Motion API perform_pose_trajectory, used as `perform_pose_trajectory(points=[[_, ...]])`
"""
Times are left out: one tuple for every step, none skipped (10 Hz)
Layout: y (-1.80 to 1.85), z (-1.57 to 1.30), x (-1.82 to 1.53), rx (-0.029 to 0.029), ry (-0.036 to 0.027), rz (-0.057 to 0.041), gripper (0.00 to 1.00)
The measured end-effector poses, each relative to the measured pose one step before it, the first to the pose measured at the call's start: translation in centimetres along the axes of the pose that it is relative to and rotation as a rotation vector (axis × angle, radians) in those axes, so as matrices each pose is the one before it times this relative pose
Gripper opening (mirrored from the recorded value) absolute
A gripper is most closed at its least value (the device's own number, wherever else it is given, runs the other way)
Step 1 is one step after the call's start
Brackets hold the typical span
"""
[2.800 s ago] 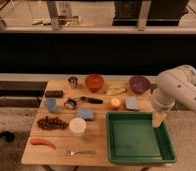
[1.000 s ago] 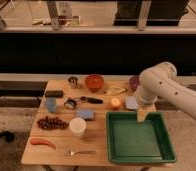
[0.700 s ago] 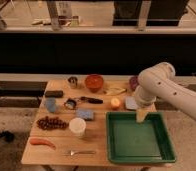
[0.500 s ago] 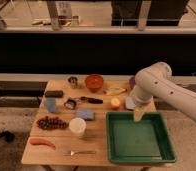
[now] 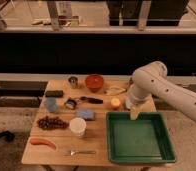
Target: Place apple in tray
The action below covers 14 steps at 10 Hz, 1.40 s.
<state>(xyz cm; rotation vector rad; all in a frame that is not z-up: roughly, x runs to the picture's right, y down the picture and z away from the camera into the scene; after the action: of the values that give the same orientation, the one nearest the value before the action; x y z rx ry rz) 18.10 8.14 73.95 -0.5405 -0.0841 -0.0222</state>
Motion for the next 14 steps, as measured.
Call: perform_pose_trajectory(points=[[-0.635,0.287,-1.186,0.00061,-0.01596,-0.00396,0.8],[-0.267,0.216,-0.429,-0.00237,-0.00584,-0.0033,0.8],[0.086,0.3,-0.536,-0.00974,-0.0012,-0.00728,0.8],[-0.032,0.403,-1.317,-0.01012,-0.00357,-0.01798,0.8],[-0.475,0.574,-1.733,-0.00336,-0.00856,-0.01947,0.8],[-0.371,0.536,-1.074,-0.00333,-0.0179,-0.00558,0.8],[-0.441,0.665,-0.575,0.0012,-0.02449,0.00194,0.8],[-0.402,0.459,-0.221,0.00526,-0.01949,-0.0037,0.8],[-0.709,0.312,-0.113,0.01671,-0.02064,-0.00076,0.8],[-0.688,0.135,0.172,0.0175,-0.0103,0.00123,0.8],[-1.116,0.087,0.528,0.02597,-0.00996,0.00609,0.8],[-0.749,-0.037,0.628,0.02095,-0.00542,0.00734,0.8],[-0.57,-0.041,0.585,0.01707,-0.00235,0.00621,0.8],[-0.534,0.246,0.602,0.01741,0.00227,0.00467,0.8]])
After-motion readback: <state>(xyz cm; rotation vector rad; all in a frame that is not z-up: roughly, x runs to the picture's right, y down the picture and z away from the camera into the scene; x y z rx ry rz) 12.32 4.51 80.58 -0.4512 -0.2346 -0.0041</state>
